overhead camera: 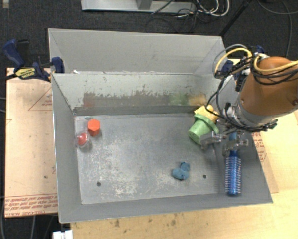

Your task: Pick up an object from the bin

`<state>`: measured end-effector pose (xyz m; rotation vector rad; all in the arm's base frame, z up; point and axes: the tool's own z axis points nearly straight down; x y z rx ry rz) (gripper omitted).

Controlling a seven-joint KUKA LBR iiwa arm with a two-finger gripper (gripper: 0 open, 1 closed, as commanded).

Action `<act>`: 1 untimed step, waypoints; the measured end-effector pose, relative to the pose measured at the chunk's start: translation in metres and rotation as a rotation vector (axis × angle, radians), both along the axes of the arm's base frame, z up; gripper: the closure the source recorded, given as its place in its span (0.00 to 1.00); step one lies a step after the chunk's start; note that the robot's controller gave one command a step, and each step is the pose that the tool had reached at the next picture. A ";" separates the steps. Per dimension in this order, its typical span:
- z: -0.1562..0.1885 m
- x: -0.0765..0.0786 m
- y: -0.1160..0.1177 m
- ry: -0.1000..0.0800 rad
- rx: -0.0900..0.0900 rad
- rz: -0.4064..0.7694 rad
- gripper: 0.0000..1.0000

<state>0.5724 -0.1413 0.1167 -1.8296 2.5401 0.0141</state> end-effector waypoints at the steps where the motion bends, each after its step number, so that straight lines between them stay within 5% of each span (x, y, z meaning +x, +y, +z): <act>1: 0.001 0.002 0.004 -0.005 0.006 0.002 1.00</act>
Offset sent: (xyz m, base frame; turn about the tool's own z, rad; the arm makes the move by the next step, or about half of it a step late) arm 0.0000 0.0000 0.0000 0.0000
